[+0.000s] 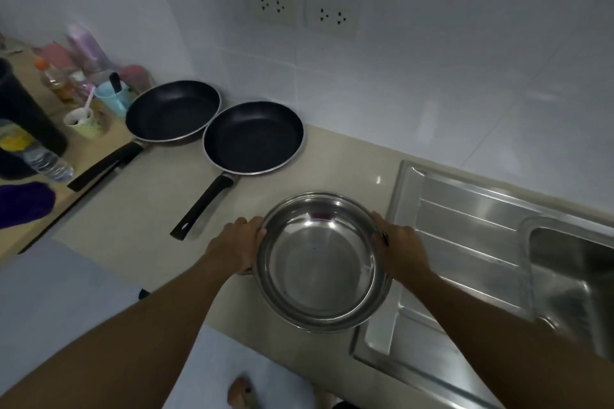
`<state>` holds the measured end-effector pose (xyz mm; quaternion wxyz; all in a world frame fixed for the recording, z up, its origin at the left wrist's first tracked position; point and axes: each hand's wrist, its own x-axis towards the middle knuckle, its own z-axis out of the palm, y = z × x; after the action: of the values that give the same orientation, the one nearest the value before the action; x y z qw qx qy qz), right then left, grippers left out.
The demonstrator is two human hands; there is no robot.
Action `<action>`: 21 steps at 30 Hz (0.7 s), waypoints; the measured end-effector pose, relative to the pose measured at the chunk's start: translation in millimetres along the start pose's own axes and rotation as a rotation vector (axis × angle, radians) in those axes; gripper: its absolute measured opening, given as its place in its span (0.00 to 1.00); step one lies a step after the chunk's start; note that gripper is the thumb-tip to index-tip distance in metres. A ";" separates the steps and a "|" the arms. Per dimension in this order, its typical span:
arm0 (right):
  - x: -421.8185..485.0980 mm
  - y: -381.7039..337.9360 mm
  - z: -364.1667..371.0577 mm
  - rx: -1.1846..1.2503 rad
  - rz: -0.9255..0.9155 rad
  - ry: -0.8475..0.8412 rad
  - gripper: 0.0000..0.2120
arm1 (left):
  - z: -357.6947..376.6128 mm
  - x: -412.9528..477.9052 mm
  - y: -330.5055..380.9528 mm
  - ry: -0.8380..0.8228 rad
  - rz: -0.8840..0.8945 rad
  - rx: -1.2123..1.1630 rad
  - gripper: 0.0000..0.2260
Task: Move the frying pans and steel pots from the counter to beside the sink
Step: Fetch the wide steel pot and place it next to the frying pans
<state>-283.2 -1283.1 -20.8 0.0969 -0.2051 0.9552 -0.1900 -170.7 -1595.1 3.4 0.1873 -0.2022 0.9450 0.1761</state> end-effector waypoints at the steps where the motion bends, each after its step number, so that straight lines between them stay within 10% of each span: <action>1: 0.1 -0.2 1.9 -0.002 0.017 0.012 0.20 | -0.1 7.0 -0.3 -0.009 0.012 0.003 0.17; 10: -9.9 -13.0 9.8 -0.080 0.137 0.086 0.22 | 1.0 46.0 -15.4 -0.029 0.204 -0.008 0.17; 15: -35.2 -33.9 27.4 -0.110 0.254 0.229 0.30 | -0.3 48.3 -14.9 0.272 0.504 0.184 0.24; 21: -61.6 -45.9 66.2 -0.137 0.358 0.165 0.40 | 25.0 49.2 -22.2 0.123 0.612 0.267 0.37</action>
<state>-194.3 -1316.8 -55.9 0.0363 -0.0221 0.9918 -0.1204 -195.4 -1619.4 -44.9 0.0932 0.1068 0.9861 0.0865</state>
